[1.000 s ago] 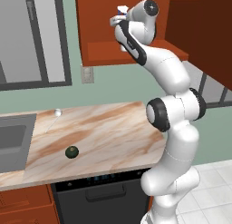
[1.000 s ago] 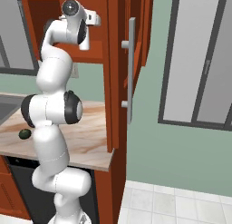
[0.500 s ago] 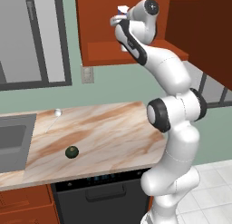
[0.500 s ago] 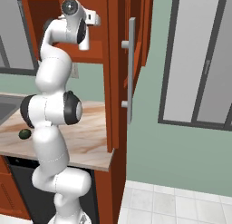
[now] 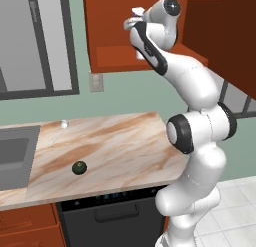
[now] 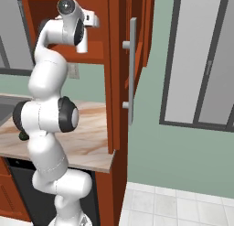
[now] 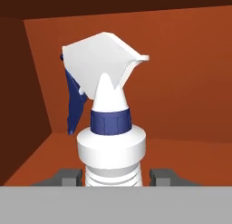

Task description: Open the cabinet. Pick the spray and place it next to the sink. Then close the cabinet.

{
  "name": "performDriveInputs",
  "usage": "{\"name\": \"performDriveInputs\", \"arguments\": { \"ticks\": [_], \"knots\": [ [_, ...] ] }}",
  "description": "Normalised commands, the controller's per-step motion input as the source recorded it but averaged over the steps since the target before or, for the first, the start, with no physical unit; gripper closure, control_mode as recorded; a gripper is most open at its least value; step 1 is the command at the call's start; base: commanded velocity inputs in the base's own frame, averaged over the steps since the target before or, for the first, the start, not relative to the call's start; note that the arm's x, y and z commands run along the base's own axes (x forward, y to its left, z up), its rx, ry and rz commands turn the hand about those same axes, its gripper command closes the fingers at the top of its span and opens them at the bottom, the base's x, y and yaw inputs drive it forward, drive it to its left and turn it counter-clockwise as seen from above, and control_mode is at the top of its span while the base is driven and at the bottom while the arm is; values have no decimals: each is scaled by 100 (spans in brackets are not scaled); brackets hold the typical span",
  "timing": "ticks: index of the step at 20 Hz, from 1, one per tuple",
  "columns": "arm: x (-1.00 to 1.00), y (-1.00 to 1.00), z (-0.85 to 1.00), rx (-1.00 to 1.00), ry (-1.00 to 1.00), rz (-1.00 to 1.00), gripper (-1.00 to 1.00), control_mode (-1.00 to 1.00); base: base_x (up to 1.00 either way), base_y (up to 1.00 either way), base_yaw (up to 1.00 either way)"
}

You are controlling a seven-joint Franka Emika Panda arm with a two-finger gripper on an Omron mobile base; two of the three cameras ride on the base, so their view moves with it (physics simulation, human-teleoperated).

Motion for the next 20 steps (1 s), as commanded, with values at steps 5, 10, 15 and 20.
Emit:
{"name": "performDriveInputs", "arguments": {
  "ticks": [5, 10, 15, 20],
  "knots": [
    [-45, -7, -9, 1, -1, 0, 100, -100, 0, 0, 0],
    [-53, -9, -8, 2, -3, 0, 100, -100, 0, 0, 0],
    [-57, -9, -6, 3, -2, 0, 100, -100, 0, 0, 0],
    [-57, -4, -3, 4, 0, 0, 100, -100, 0, 0, 0]
  ]
}}
